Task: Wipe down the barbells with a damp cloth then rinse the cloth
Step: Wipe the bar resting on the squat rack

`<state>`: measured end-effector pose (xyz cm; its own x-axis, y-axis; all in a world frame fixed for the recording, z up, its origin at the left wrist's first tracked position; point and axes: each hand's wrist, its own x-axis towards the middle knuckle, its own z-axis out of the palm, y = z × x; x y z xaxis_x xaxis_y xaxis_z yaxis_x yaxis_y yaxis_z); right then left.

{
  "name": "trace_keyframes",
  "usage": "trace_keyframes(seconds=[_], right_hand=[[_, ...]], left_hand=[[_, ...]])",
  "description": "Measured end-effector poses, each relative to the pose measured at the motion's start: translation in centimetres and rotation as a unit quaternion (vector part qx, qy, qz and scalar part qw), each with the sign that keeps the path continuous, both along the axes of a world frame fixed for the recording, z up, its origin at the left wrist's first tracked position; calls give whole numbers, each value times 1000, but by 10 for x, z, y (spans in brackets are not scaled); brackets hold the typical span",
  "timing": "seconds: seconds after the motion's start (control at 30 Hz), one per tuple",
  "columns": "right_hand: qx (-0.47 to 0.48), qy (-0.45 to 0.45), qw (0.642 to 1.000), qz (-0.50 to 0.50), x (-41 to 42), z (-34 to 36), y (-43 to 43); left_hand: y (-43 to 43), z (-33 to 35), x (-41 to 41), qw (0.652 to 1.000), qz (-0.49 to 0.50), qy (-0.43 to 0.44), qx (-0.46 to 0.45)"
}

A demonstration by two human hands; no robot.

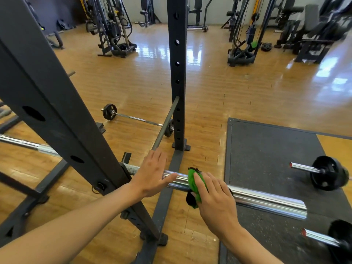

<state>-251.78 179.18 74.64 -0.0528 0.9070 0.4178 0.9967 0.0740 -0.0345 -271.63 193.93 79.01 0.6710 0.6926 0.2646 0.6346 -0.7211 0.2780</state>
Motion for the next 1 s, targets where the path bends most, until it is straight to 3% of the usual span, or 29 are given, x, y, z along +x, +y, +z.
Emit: trace_keyframes(seconds=[0.13, 0.27, 0.37, 0.5, 0.63, 0.83, 0.93, 1.0], right_hand=[[-23, 86, 985, -145, -19, 35, 27], [-188, 125, 956, -189, -46, 63, 64], [-178, 121, 964, -154, -71, 62, 77], [-44, 109, 993, -19, -89, 31, 65], [-15, -1, 999, 48, -55, 0, 33], [-40, 91, 986, -132, -22, 32, 24], [-161, 149, 944, -245, -45, 56, 61], [-237, 183, 921, -248, -64, 66, 87]], left_hand=[[-6, 3, -2, 997, 25, -6, -74], [-3, 4, -5, 994, 12, -8, -111], [-2, 7, -6, 989, 2, -12, -149], [-4, 12, -5, 982, 24, -25, -184], [1, 4, -8, 989, 8, 40, -139], [7, 15, -4, 983, -11, 67, -172], [5, 18, -3, 984, 2, 70, -166], [5, 13, -4, 987, 2, 87, -138]])
